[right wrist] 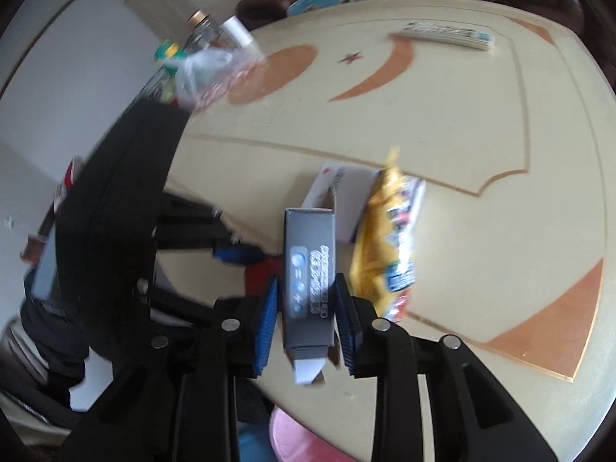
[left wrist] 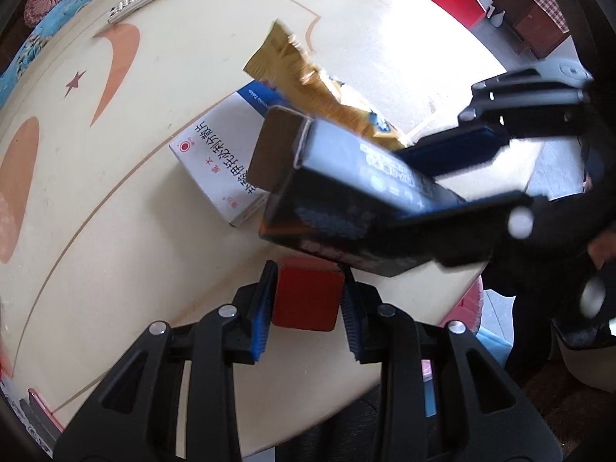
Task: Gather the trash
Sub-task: 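Lift the red lighter and dark box with both tools over the pink bin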
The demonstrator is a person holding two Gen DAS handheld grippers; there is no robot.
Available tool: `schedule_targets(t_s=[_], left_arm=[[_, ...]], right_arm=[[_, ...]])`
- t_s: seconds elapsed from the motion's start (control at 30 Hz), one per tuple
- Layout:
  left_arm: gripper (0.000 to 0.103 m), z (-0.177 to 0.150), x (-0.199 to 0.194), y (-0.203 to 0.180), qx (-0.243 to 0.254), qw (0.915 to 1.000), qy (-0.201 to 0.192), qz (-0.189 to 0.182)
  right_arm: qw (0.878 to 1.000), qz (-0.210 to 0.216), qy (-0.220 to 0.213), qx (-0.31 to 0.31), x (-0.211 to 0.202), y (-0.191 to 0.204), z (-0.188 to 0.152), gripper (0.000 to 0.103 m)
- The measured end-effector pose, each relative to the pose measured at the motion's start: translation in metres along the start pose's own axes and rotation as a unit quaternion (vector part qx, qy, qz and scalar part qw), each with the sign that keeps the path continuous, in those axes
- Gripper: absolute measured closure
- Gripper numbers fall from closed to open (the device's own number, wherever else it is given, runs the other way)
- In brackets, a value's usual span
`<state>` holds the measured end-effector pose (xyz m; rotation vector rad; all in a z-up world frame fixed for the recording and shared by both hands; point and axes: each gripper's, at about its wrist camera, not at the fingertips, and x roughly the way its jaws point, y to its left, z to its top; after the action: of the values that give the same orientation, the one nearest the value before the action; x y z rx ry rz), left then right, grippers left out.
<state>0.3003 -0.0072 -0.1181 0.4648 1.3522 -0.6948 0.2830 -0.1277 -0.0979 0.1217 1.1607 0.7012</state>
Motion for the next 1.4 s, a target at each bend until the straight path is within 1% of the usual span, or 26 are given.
schedule_targets(t_s=[0.2,0.3,0.47,0.6,0.87,1.0,1.23,1.4], left_arm=[[0.071,-0.002,-0.002,0.004,-0.014,0.9999,-0.001,0.008],[0.071,-0.003,-0.004,0.006,-0.021,0.9997,-0.002,0.010],[0.071,-0.005,-0.014,0.004,-0.029,0.9994,-0.010,0.015],[0.071,-0.009,-0.027,-0.003,-0.027,0.9992,-0.016,0.024],[0.071,-0.021,-0.067,-0.034,-0.013,0.9978,-0.044,0.047],[0.071,-0.034,-0.087,-0.060,-0.001,0.9960,-0.062,0.064],[0.071,-0.056,-0.123,-0.094,0.012,0.9919,-0.090,0.088],[0.071,-0.074,-0.136,-0.119,0.017,0.9887,-0.106,0.105]], right_arm=[[1.000,0.007,-0.010,0.027,-0.005,-0.010,0.002,0.077],[0.999,0.002,-0.025,0.032,-0.023,-0.011,0.000,0.077],[0.998,-0.017,-0.045,0.047,-0.048,-0.016,-0.006,0.077],[0.997,-0.033,-0.057,0.047,-0.064,-0.014,-0.014,0.077],[0.994,-0.065,-0.082,0.042,-0.105,0.007,-0.037,0.077],[0.992,-0.081,-0.093,0.036,-0.126,0.020,-0.050,0.077],[0.988,-0.109,-0.106,0.023,-0.158,0.047,-0.082,0.077],[0.987,-0.117,-0.107,0.019,-0.172,0.063,-0.109,0.077]])
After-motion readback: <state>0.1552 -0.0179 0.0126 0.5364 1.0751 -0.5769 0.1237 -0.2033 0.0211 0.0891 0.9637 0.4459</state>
